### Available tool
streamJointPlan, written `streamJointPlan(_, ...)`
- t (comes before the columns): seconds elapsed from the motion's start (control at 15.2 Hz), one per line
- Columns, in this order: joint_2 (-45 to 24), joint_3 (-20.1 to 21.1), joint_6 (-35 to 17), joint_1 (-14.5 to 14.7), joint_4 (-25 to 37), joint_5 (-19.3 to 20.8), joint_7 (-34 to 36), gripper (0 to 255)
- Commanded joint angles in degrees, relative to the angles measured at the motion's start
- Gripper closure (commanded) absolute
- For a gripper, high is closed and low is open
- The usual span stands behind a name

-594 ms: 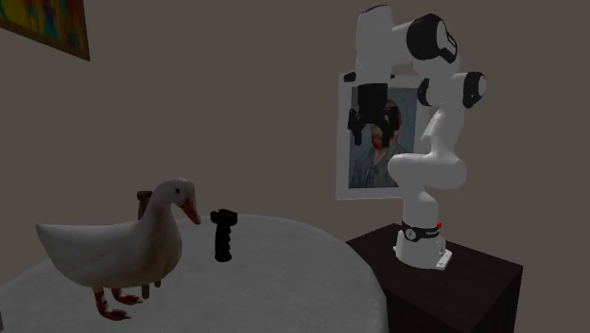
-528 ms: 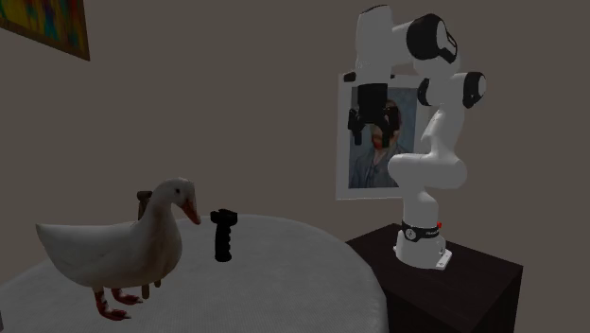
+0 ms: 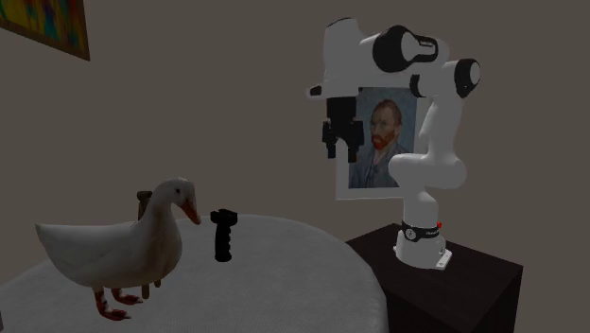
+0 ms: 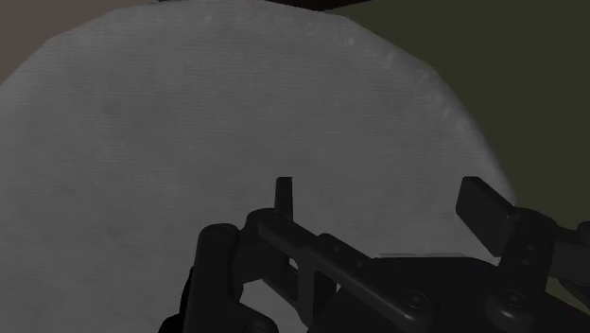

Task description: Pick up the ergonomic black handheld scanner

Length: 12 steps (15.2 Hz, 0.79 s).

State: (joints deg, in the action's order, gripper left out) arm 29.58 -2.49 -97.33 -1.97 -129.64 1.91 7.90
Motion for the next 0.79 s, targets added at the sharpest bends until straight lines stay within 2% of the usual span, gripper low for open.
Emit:
streamJointPlan(0.0,-3.6,-0.6,-2.2,-0.8,1.7,0.0,1.2,0)
streamJointPlan(0.73,-25.1,-4.6,-11.2,-4.7,15.2,-1.3,5.8,0)
